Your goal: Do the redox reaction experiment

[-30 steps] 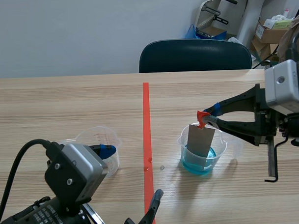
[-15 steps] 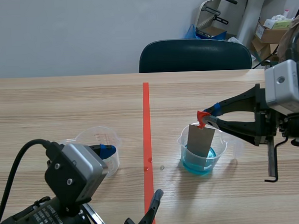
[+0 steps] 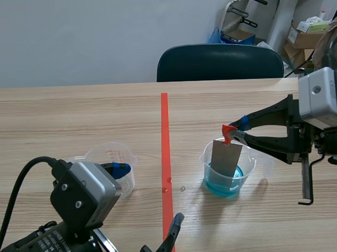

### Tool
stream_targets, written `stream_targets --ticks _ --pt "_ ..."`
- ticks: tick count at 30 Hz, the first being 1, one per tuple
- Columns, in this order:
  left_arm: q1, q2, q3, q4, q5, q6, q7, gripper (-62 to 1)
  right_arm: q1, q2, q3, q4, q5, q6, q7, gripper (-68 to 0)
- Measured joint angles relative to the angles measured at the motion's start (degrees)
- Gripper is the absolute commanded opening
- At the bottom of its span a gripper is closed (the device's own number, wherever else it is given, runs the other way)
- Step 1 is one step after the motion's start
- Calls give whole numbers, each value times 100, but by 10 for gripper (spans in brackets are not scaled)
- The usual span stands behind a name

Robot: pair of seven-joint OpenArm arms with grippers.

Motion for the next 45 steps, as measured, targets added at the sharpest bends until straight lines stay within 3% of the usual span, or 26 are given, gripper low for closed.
stream_targets --ticks 16,21,26,34,45 --pt "0 0 0 0 0 0 0 14 -2 2 11 2 0 0 0 -667" --pt "0 0 0 0 0 0 0 14 -4 17 302 55 -2 2 0 -667" --pt "0 0 0 0 0 0 0 14 -2 328 435 356 63 4 15 -667" --pt "0 0 0 0 0 0 0 14 -2 850 444 758 697 4 26 -667" --pt "0 0 0 0 0 0 0 14 -15 1281 697 1150 1200 9 -52 -667"
